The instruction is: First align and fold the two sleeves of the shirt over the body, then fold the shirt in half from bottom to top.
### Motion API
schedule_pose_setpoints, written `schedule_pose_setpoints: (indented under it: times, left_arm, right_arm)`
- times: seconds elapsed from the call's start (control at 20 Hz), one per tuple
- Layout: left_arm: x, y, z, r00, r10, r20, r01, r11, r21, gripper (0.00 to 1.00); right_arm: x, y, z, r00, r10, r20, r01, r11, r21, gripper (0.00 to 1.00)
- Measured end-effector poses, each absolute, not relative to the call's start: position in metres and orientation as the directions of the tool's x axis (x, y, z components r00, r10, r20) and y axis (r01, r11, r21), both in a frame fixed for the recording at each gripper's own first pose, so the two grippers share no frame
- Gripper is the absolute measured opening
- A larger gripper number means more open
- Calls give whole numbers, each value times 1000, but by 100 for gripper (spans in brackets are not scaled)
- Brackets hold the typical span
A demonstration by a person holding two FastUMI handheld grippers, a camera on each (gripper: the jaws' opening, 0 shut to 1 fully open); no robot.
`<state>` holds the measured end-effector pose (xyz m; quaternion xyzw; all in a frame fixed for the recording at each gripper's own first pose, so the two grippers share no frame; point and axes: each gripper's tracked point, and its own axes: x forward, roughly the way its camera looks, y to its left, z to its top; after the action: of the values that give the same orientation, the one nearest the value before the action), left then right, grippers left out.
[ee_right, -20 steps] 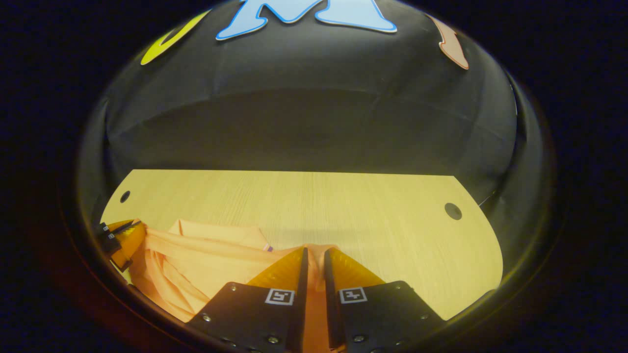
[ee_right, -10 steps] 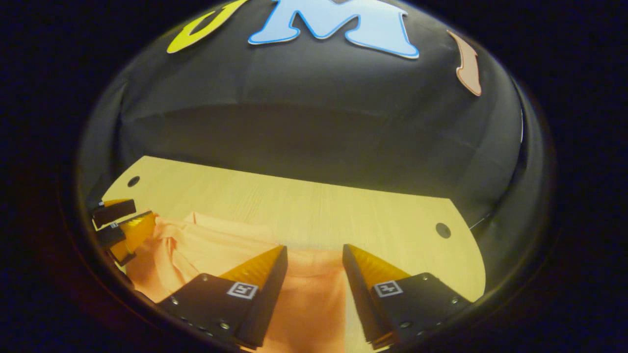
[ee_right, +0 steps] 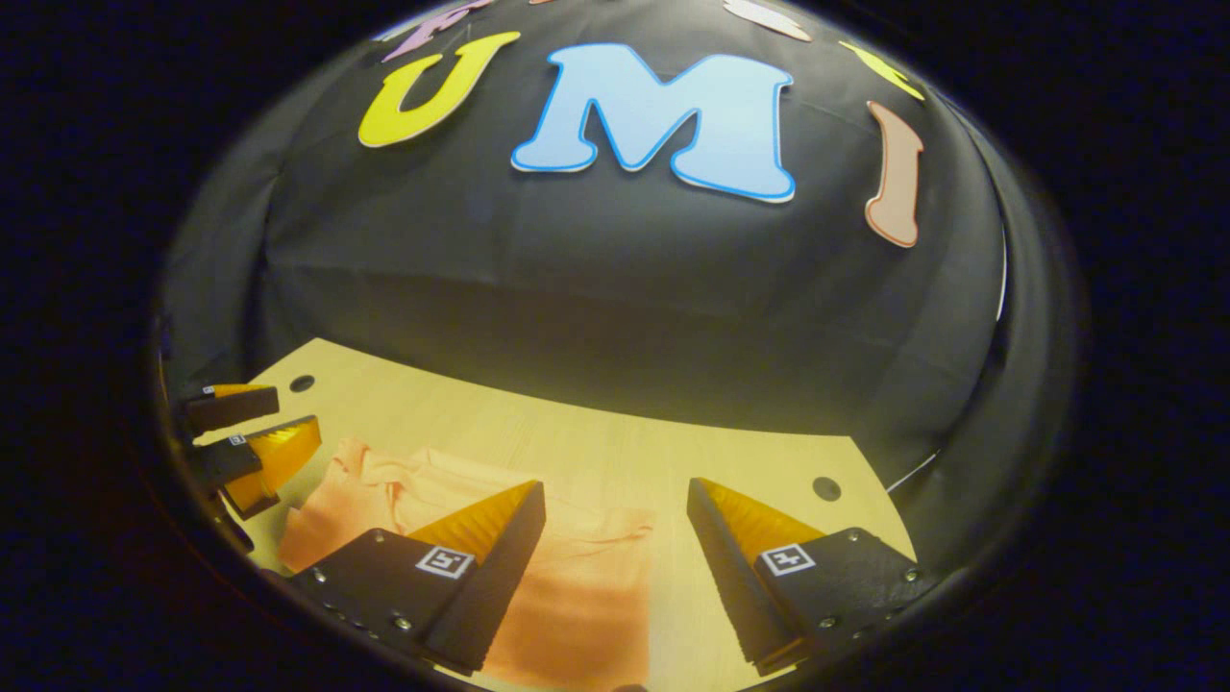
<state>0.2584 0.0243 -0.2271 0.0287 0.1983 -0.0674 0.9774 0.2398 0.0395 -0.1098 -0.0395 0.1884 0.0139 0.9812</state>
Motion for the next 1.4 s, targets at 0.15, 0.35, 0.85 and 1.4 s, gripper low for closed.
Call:
schedule_pose_setpoints:
  times: [0.15, 0.35, 0.85, 1.4]
  left_arm:
    - [239, 22, -201, 931, -114, -348, 132, 991, 28, 92]
    - [207, 17, -164, 953, -109, -282, 119, 993, 17, 95]
    - [104, -1, -104, 981, -61, -184, 66, 998, 19, 95]
    - [24, 6, -87, 987, -28, -158, 39, 997, 64, 95]
  right_arm:
    - [219, 30, -89, 944, 13, -329, -31, 998, -49, 93]
    - [186, 18, -65, 962, 18, -272, -24, 1000, -18, 93]
    - [82, -1, -26, 987, 68, -143, -65, 998, 25, 93]
    - [-4, -7, -21, 992, 86, -95, -86, 996, 8, 94]
